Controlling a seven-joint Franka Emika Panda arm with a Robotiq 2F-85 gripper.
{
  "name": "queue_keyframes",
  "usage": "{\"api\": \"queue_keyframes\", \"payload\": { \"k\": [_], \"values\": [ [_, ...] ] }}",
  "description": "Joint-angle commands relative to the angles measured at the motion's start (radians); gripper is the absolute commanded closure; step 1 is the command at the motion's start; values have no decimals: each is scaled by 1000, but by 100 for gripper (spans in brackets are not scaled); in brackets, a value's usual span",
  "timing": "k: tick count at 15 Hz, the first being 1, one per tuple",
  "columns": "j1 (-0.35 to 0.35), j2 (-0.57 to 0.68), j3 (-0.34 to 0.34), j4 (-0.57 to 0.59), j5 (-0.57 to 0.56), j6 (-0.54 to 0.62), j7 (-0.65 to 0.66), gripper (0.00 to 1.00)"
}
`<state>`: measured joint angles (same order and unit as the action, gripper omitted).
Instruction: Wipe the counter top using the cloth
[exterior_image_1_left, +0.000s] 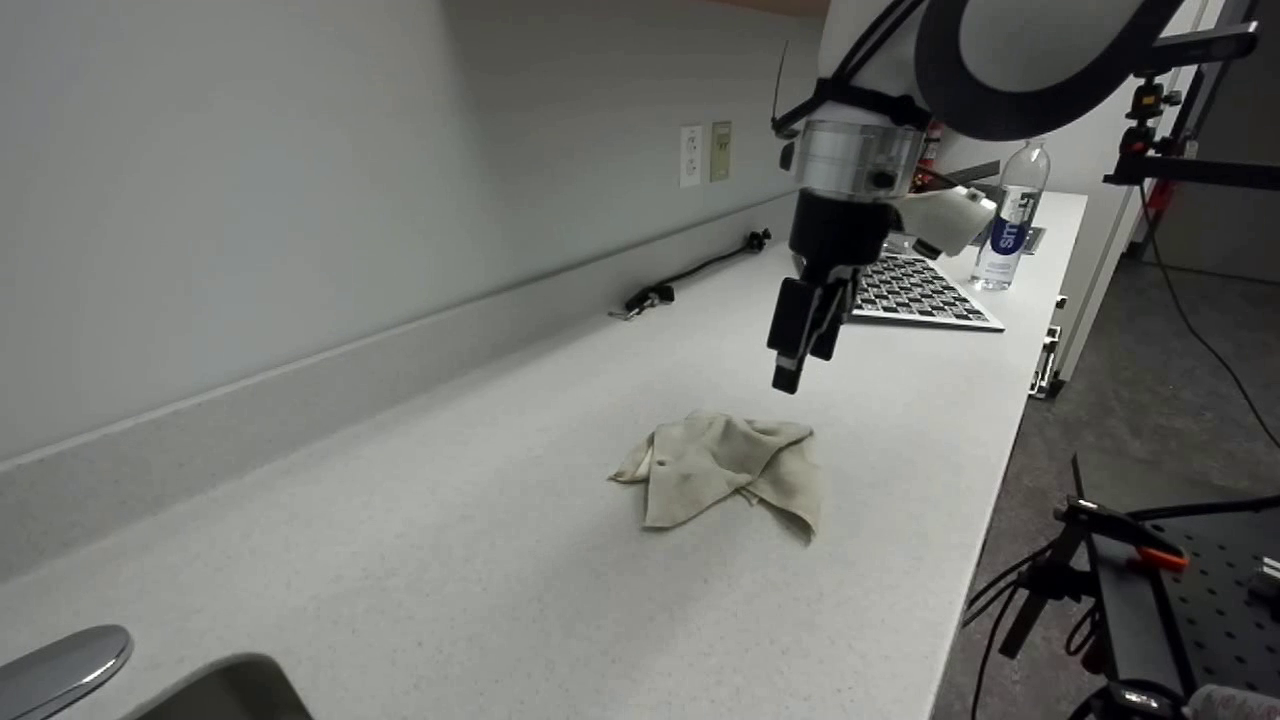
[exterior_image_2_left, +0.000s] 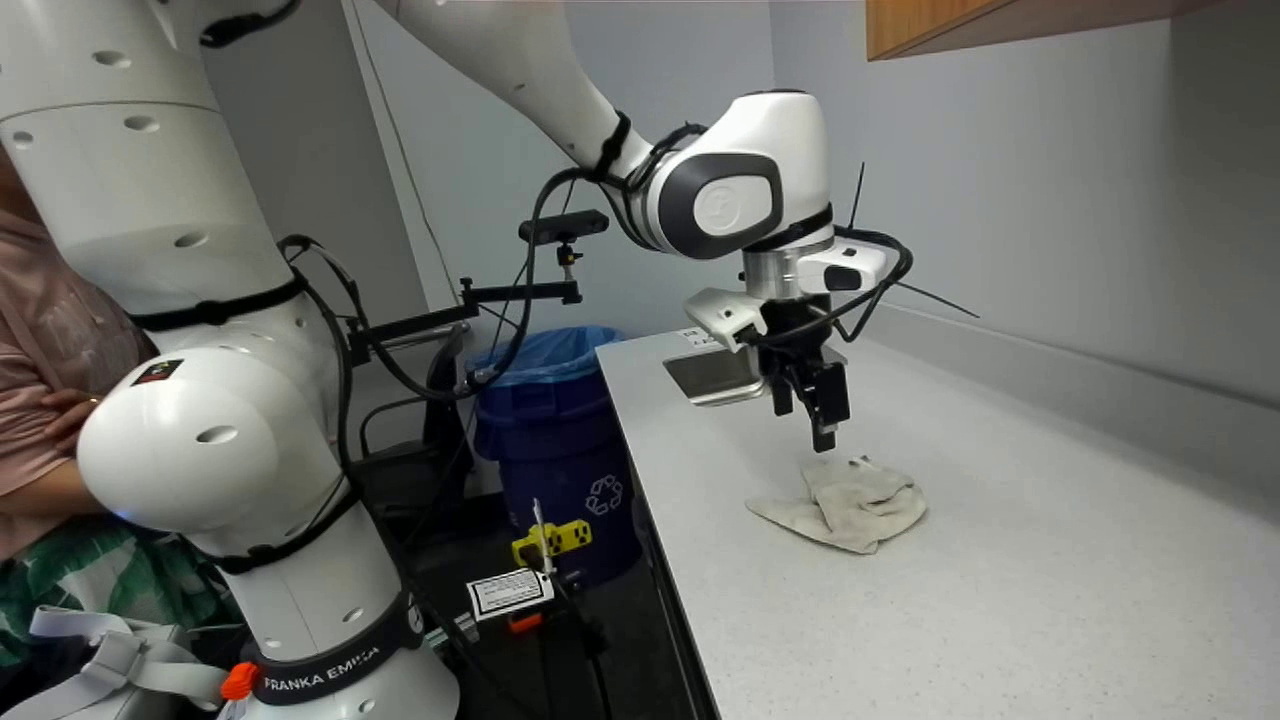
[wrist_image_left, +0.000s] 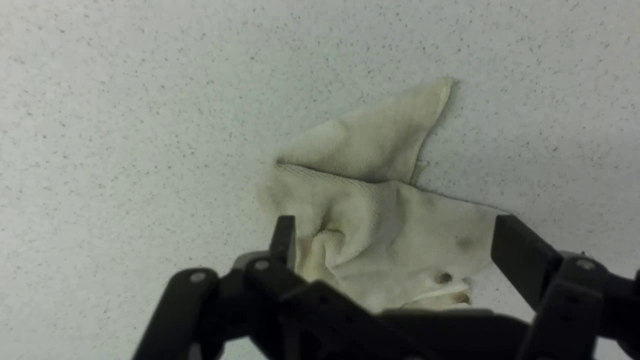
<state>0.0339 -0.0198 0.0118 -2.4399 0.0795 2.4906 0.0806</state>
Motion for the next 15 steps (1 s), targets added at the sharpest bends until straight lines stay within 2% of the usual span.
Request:
{"api": "queue_keyframes", "payload": {
  "k": [1,7,14,15],
  "values": [
    [-5,151,5,105,54,56,-26,0],
    [-17,334,12,221,99,108,-2,0],
    [-34,433,16,291,135,96,16,0],
    [-36,439,16,295,136,96,17,14]
  ]
}}
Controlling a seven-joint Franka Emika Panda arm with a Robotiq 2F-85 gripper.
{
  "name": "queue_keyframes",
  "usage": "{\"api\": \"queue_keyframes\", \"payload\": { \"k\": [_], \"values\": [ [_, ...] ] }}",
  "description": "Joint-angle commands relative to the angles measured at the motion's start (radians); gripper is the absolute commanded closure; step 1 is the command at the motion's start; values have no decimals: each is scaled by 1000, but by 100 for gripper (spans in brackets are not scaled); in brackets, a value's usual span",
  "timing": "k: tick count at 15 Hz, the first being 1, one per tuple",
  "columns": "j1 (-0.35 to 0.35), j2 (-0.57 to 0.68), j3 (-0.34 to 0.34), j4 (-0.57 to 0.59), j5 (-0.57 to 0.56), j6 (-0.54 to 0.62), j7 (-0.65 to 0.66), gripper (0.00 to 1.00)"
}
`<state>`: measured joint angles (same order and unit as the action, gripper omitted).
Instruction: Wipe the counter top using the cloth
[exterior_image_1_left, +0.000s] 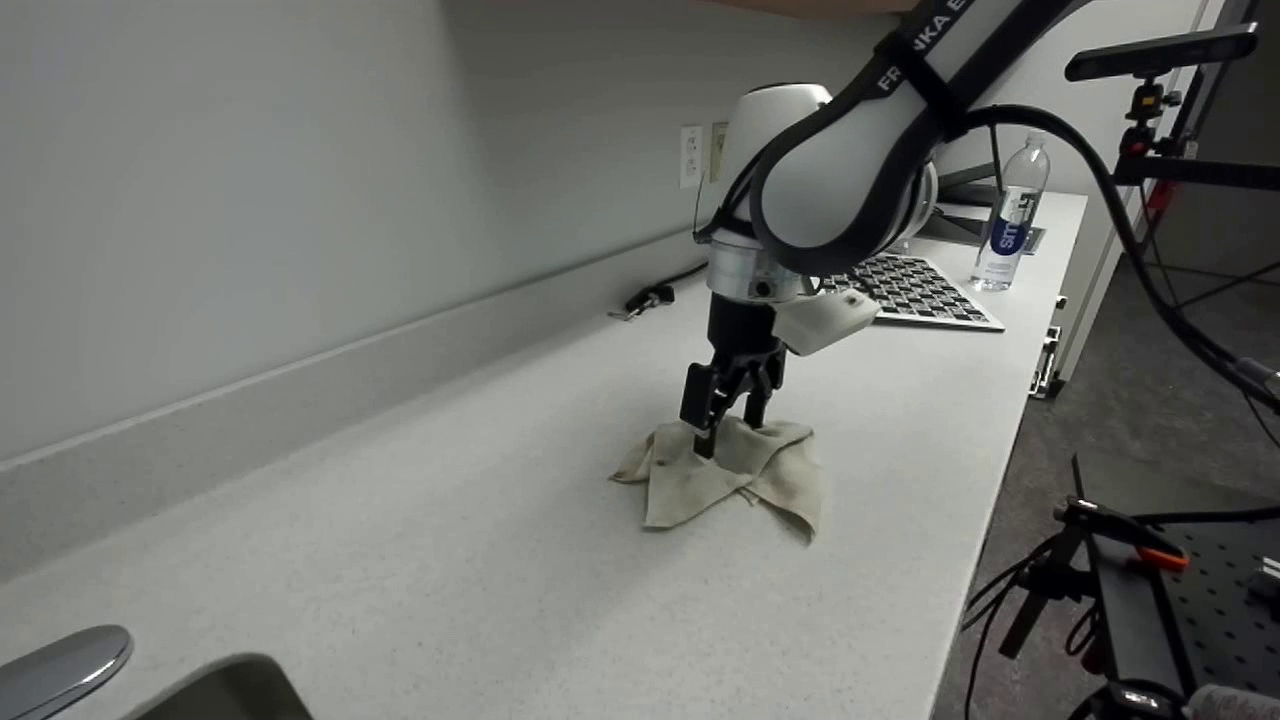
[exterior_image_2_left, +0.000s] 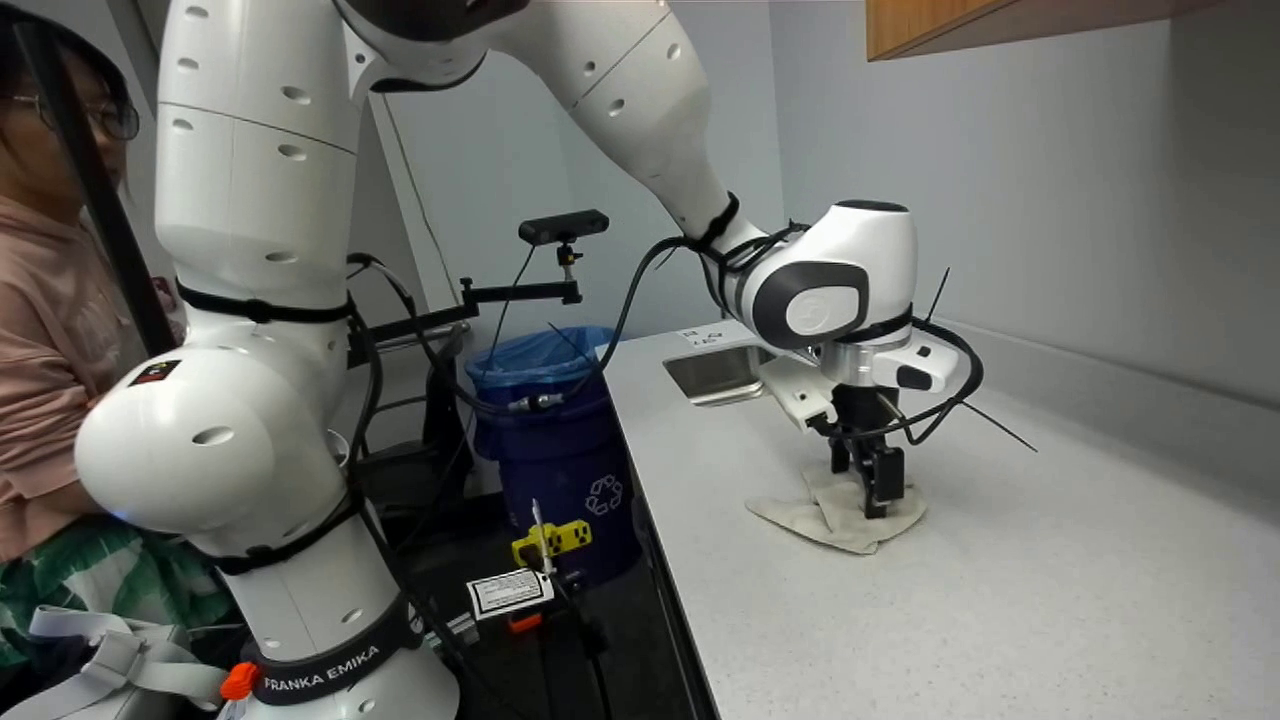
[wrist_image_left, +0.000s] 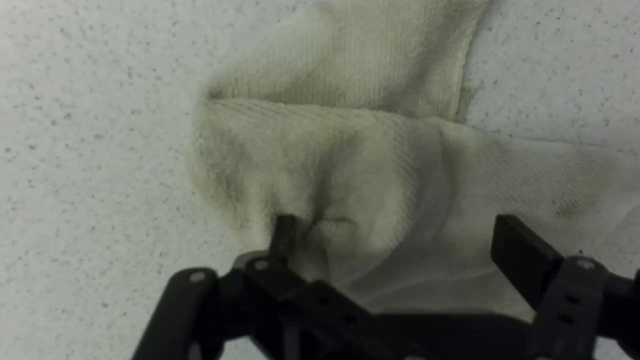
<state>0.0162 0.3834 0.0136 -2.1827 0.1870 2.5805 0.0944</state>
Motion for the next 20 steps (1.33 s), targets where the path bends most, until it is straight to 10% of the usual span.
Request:
{"api": "queue_keyframes", "payload": {
  "k": [1,11,20],
  "values": [
    [-20,41,15,41,29,6,2,26],
    [-24,29,74,59,38,-20,-70,99],
    [11,43,289,108,85,-96,-302,98]
  ]
}}
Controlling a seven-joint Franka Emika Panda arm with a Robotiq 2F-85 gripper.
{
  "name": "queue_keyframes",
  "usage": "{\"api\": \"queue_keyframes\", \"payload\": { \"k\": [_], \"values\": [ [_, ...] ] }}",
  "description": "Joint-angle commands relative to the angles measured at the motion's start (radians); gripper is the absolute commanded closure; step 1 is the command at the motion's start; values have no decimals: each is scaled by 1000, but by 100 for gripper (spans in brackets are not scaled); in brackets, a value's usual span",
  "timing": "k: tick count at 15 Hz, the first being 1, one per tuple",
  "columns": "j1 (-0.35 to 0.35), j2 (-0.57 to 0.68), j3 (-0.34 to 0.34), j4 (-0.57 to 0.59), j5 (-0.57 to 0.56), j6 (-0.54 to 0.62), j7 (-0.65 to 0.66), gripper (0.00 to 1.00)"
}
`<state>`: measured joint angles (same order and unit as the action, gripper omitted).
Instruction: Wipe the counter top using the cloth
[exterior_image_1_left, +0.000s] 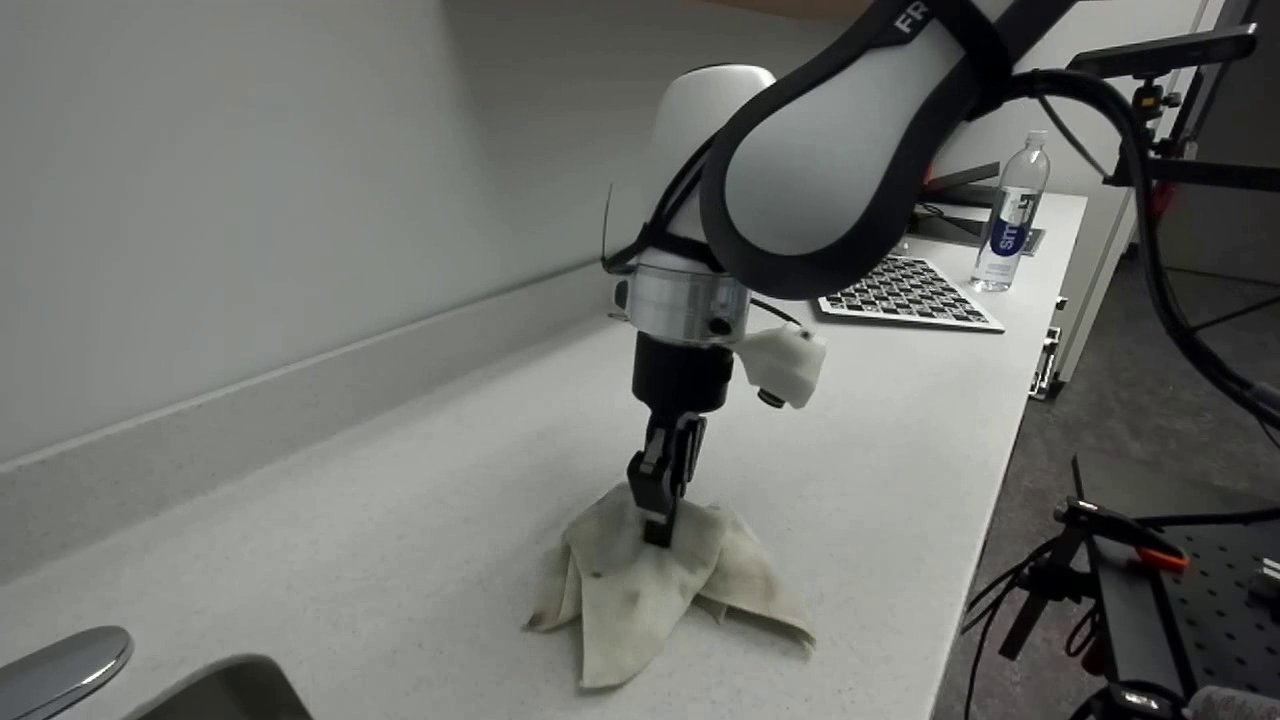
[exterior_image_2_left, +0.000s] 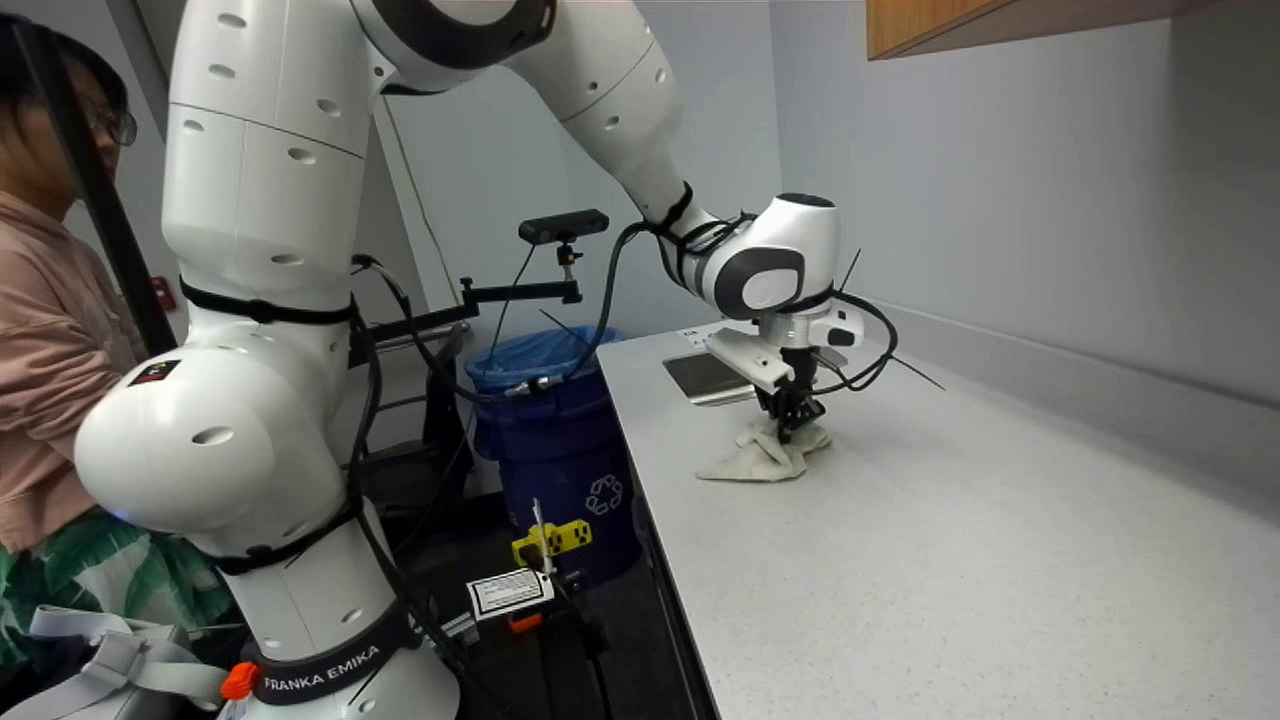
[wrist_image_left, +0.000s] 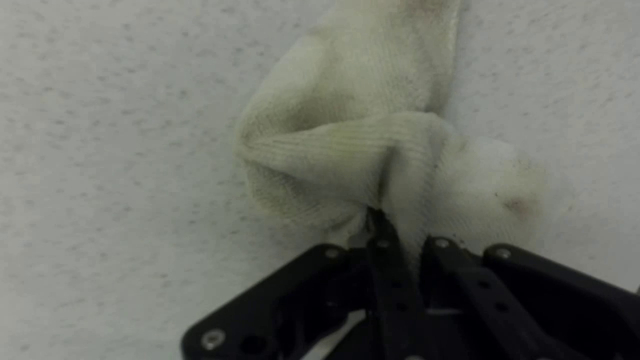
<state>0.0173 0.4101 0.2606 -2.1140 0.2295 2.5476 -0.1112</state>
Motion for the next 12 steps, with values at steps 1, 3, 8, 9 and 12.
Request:
{"api": "queue_keyframes", "payload": {
  "k": [1,3,8,9,12],
  "values": [
    [15,18,62,39,48,-79,-119,98],
    [29,17,87,24,53,-103,-153,98],
    [67,10,110,-28,30,-128,-228,98],
    [71,11,111,-38,29,-136,-238,98],
    [84,19,106,-62,16,-158,-257,98]
  ]
}}
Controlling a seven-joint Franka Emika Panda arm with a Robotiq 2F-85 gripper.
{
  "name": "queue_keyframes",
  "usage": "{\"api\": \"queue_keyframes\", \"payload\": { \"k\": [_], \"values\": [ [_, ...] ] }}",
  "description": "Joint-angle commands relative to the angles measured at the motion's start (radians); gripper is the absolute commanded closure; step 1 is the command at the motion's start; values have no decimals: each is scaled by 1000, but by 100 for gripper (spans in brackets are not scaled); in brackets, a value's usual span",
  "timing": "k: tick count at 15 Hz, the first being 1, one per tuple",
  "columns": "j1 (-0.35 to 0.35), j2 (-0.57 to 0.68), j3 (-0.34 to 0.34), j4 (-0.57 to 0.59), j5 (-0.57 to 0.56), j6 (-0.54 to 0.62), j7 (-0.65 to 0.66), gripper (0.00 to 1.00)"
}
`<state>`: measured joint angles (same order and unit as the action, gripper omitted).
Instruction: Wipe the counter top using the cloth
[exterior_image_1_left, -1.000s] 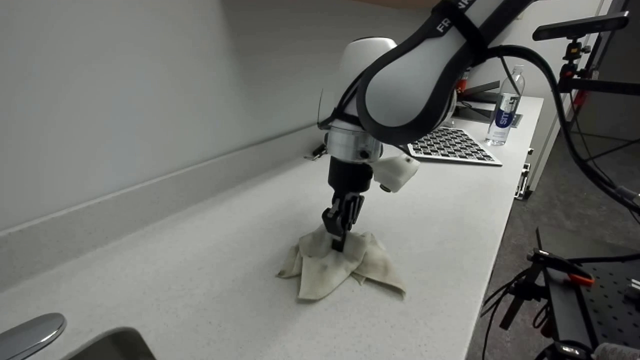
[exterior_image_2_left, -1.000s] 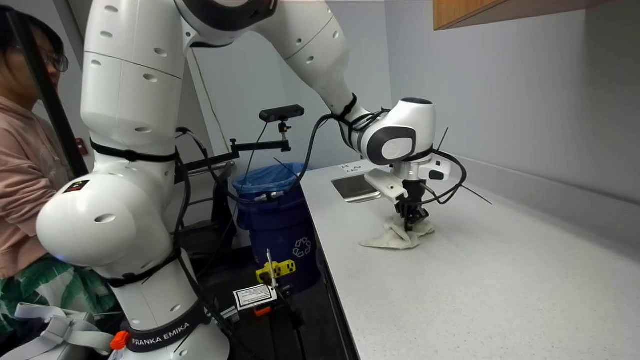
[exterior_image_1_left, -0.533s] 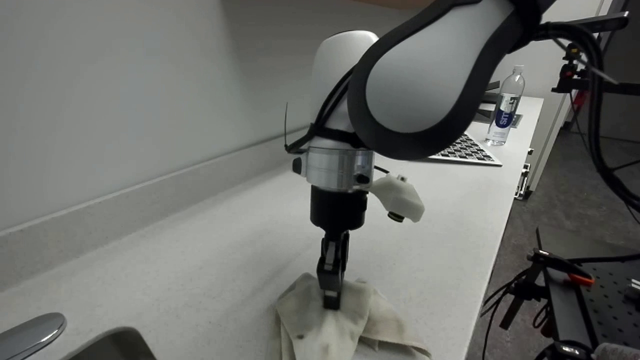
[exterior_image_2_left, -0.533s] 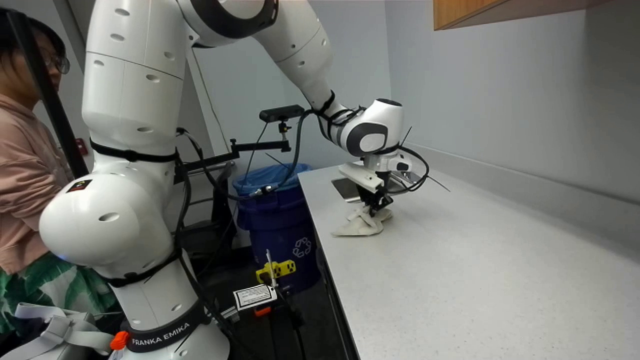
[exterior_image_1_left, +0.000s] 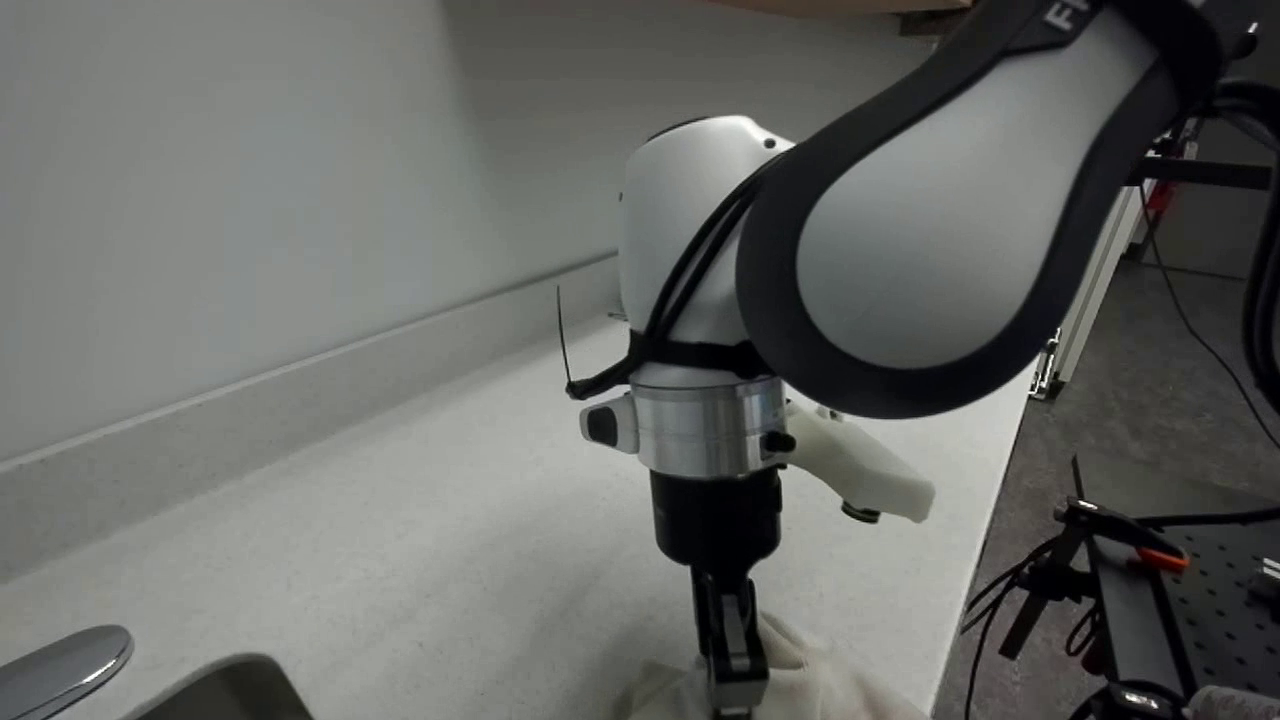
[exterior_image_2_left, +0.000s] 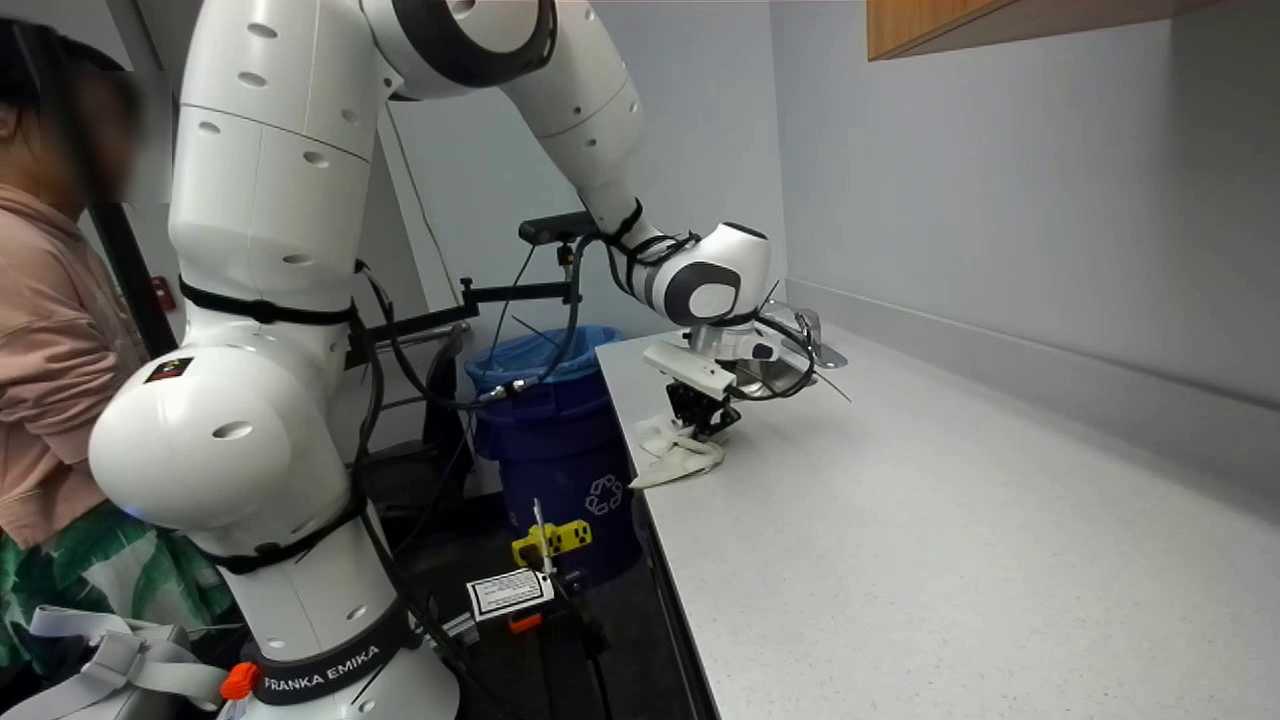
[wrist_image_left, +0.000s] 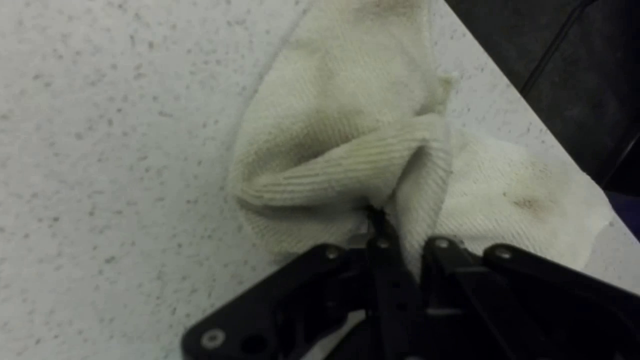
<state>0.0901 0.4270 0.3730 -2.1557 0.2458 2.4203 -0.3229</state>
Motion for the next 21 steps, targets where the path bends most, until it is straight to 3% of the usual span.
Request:
{"api": "queue_keyframes", "payload": {
  "k": [1,6,11,17,21],
  "values": [
    [19,7,-18,-21,-20,-30,-44,98],
    [54,56,-100,52,-163,2,2,98],
    [83,155,-207,225,-328,67,75,98],
    [80,269,-222,397,-298,125,169,98],
    [69,242,-215,338,-274,110,219,98]
  ]
}}
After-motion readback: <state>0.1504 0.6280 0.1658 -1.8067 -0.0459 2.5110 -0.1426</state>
